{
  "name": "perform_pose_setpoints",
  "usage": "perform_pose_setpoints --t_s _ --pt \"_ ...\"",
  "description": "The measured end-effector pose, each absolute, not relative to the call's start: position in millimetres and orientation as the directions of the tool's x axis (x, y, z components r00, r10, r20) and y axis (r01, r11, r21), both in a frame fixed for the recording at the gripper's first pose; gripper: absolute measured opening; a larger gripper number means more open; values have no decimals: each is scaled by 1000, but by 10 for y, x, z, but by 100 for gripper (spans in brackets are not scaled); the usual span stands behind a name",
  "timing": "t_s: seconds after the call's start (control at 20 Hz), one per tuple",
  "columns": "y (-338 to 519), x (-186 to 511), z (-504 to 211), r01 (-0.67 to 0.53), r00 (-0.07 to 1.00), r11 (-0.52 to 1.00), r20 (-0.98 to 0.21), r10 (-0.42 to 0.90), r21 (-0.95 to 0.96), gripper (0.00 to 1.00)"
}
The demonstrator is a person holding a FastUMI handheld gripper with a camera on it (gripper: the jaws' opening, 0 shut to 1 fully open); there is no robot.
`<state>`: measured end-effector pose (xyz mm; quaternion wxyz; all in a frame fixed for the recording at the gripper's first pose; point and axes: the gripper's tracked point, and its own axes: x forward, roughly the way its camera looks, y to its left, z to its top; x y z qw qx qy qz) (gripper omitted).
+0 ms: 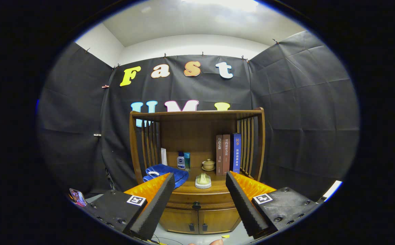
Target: Pull open the drawer, take out the items inside it, and place them on the countertop above the cabinet.
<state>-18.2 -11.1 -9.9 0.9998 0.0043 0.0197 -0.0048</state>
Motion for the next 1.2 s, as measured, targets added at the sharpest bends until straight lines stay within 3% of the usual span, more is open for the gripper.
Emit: perform_pose_setpoints --t_s 1.2 --pt "-80 -179 -50 -10 999 1000 -53 10 -7 99"
